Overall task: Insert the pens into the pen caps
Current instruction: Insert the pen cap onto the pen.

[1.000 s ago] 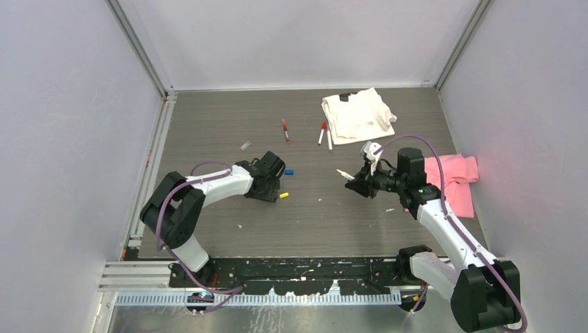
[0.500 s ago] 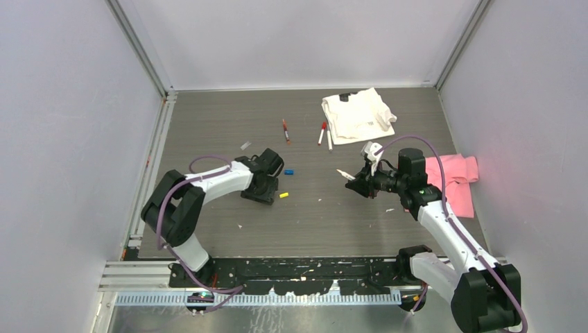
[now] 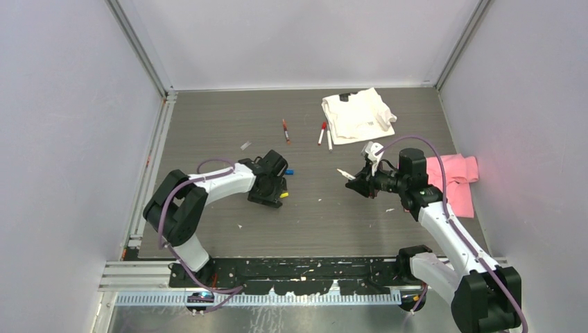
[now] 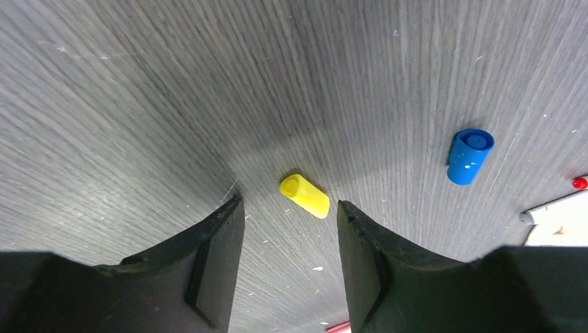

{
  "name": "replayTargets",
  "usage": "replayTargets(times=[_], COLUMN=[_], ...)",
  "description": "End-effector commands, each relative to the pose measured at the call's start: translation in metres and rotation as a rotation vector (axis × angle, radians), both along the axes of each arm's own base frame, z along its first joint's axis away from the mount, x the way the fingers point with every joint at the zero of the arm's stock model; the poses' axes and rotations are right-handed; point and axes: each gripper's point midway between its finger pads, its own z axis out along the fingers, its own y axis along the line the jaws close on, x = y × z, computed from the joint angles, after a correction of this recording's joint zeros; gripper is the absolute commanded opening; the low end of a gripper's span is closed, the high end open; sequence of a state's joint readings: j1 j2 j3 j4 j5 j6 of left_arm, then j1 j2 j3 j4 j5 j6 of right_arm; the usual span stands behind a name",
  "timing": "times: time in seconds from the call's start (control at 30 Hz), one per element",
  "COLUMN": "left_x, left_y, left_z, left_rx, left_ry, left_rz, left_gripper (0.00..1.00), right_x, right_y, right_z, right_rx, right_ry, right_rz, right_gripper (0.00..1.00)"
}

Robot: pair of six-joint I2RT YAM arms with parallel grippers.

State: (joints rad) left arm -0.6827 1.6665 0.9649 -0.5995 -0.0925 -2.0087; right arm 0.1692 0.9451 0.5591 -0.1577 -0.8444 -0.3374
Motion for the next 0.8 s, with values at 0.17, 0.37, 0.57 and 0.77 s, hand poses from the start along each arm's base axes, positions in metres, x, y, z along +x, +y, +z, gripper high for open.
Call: replayTargets(times=[0.17,0.37,0.57,0.77], left_x=[0.018,0.025,0.030,0.026], left_y=[0.001,0.016,0.031,0.022], left_z=[-0.014,-0.018,-0.017,-0.016], left_rx=[-0.002,0.044,0.141,0.168], left_ry=[-0.004,0.001,0.038,0.114], left_rz=[0.056,0.048,-0.072,-0.228], left_gripper=[0.46,0.39,0.35,0.36], right_x=[-0.001,-0.001,-0.001,0.000], right_y=[0.004,0.004,0.004,0.005], right_z=[0.015,0.014,0.012,0.013], right_rx=[0.022,0.021,0.022,0.024], right_ry=[-0.053,-0.048,-0.042,-0.045], right_rz=[0.020,0.019,0.023,0.025], right_gripper=[0.01,0.01,0.01,0.01])
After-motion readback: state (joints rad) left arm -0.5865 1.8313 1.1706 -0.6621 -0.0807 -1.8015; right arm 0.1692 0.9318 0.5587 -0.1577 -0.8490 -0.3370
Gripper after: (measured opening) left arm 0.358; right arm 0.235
